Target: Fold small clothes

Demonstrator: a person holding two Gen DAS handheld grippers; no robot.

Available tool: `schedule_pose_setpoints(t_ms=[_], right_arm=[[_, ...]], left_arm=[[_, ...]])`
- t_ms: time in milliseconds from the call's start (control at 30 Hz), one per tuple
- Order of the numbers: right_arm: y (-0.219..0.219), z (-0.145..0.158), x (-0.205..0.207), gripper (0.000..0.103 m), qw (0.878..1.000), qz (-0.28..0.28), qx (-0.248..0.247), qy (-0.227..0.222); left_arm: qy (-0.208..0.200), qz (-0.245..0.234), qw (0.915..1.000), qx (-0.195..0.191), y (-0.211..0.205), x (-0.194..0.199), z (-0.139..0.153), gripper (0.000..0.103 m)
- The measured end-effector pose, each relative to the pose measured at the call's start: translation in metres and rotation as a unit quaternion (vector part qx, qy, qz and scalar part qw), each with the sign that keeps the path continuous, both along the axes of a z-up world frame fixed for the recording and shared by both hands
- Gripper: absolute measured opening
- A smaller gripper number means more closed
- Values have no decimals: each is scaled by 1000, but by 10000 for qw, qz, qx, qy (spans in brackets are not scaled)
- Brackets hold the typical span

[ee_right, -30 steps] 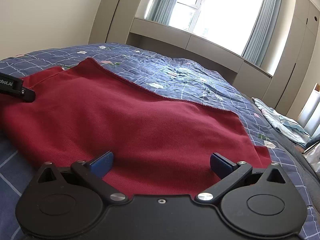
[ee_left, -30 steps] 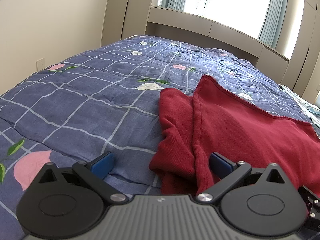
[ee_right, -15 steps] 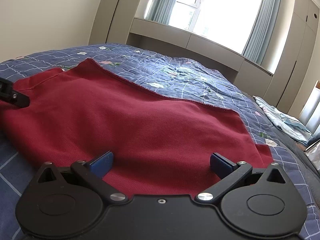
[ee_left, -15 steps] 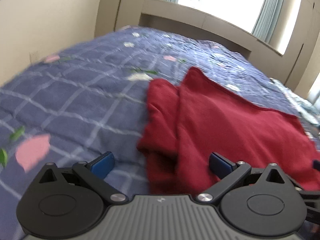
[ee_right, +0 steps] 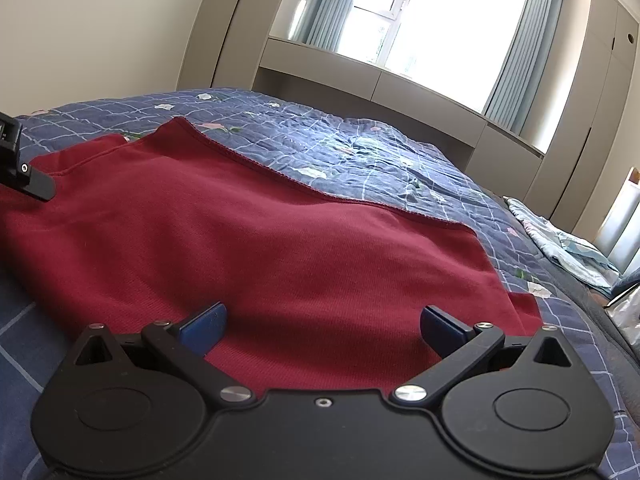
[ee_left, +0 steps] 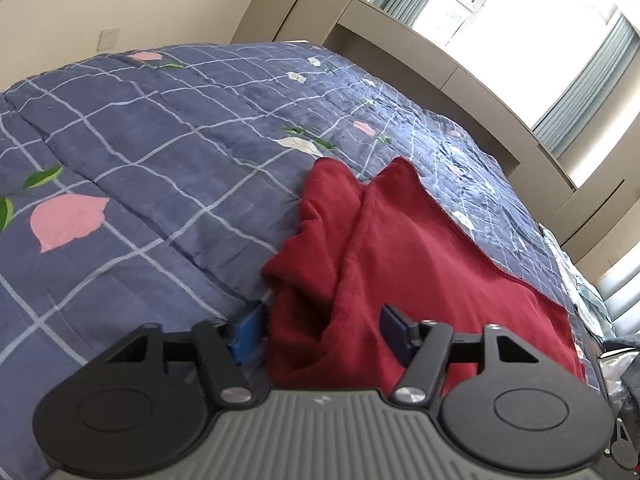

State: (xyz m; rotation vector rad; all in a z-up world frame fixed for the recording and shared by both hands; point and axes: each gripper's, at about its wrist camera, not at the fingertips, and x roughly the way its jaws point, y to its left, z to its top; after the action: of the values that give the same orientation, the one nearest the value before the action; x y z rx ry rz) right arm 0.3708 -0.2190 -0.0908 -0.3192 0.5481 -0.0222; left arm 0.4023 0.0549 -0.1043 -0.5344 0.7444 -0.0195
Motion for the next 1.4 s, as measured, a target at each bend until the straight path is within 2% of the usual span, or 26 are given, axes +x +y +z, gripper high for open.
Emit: schedule_pose_setpoints(t_ms=[133,367,467,567,633,733,900,1033,1100,1200,1367,1400], right_arm=[[0,0,0,102,10000,0,-9,-6],[0,-1,0,103,10000,2,-22,-12],[1,0,-1,102,10000,-1,-36,-20],[2,0,-1,103,10000,-1,-74,-40],[3,-1,-2,102,9999,0,-100,-54],[3,-1,-2,102,9999,0,-104,-56],[-1,2,-1,103,10000,6,55,-22],[-20,14,-2,103,9979,71,640,27],[-33,23,-8,103,9964,101,835,-83],[-51,33,-20,102,9966,115,785,-216],[-96,45,-50,103,9961,-162,812,-298],[-108,48,-57,103,9952,-265,887,-322]], left_arm=[[127,3,9999,-52,4,3,-1,62],[296,-12,9986,448,-12,8,5,62],[282,20,9985,464,-14,7,7,55],[269,82,9986,437,-14,7,8,44],[248,69,9987,433,-14,7,10,30],[202,-6,9988,437,-18,7,13,17],[19,-110,9975,699,-28,5,25,13],[-178,-362,9960,801,-34,6,45,12],[-320,-579,9939,883,-39,8,59,12],[-605,-977,9877,1059,-58,15,83,12],[-1141,-1814,9664,1416,-122,27,125,11],[-1239,-2030,9601,1470,-141,29,132,11]])
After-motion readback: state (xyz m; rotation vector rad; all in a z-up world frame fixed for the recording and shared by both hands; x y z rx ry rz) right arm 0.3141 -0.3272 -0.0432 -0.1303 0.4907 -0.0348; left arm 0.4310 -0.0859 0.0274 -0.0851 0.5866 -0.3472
